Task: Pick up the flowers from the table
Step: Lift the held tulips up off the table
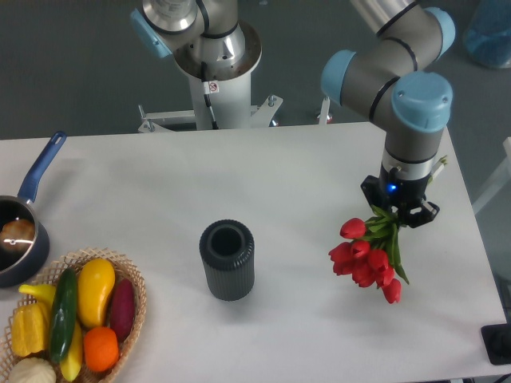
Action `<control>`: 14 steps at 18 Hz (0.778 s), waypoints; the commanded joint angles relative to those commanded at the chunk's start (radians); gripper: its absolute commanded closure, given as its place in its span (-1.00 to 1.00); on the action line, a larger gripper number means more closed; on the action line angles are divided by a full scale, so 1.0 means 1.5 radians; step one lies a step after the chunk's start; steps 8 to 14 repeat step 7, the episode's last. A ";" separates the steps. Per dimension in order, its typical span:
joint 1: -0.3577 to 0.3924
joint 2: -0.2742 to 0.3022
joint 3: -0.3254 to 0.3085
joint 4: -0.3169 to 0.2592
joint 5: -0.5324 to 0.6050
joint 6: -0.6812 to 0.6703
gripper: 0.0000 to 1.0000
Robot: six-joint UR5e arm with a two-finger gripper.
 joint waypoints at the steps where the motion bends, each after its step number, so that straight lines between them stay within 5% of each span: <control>1: 0.002 0.001 0.008 -0.005 0.000 0.009 1.00; 14: 0.007 0.009 0.020 -0.027 0.001 0.034 1.00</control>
